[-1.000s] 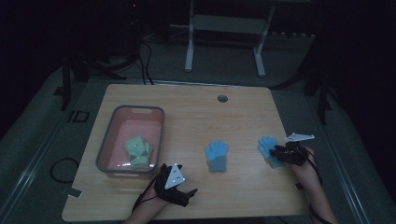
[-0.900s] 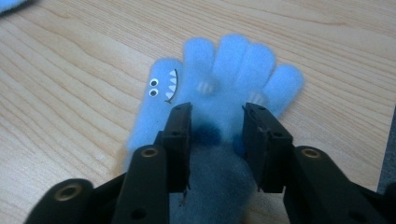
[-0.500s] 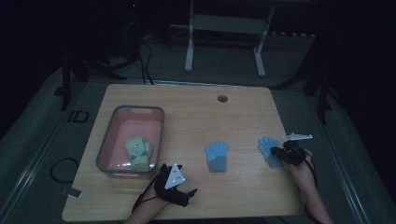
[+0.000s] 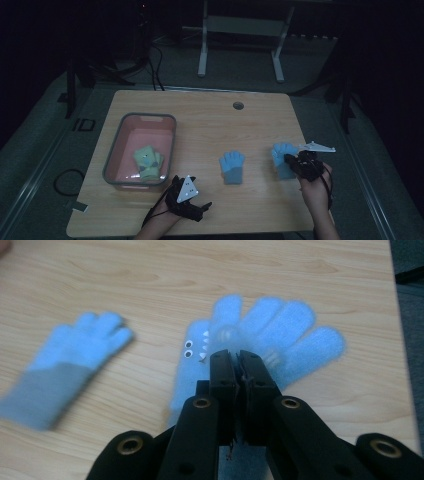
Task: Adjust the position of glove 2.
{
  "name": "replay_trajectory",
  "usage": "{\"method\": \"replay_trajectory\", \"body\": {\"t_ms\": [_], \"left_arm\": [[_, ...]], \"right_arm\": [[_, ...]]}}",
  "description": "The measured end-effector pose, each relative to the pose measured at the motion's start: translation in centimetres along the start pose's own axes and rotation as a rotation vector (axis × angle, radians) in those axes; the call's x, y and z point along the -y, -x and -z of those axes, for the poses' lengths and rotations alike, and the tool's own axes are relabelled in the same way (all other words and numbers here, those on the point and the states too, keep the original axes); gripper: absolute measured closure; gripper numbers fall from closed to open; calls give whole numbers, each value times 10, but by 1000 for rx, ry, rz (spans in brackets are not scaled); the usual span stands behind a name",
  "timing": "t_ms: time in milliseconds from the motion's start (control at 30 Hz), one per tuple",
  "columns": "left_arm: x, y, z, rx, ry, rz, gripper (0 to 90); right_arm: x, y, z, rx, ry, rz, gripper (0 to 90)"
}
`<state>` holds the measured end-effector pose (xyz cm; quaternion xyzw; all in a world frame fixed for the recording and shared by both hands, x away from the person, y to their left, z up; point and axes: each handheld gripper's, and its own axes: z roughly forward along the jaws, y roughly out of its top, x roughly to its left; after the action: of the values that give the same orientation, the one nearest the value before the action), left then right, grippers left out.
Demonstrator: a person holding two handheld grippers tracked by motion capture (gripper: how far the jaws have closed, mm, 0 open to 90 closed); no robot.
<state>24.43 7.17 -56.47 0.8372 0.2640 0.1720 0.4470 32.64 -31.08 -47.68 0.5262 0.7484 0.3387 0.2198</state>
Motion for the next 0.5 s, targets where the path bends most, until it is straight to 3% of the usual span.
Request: {"method": "replay_trajectory", "body": {"t_ms": [267, 333, 500], "left_arm": [[0, 0, 0, 1, 1, 1, 29], [0, 1, 0, 4, 0, -2, 28], [0, 1, 0, 7, -1, -9, 28]], "right_arm": [[-1, -31, -5, 11, 1, -31, 860], [0, -35, -8, 7, 13, -43, 860], [9, -45, -21, 9, -20, -33, 859]]}}
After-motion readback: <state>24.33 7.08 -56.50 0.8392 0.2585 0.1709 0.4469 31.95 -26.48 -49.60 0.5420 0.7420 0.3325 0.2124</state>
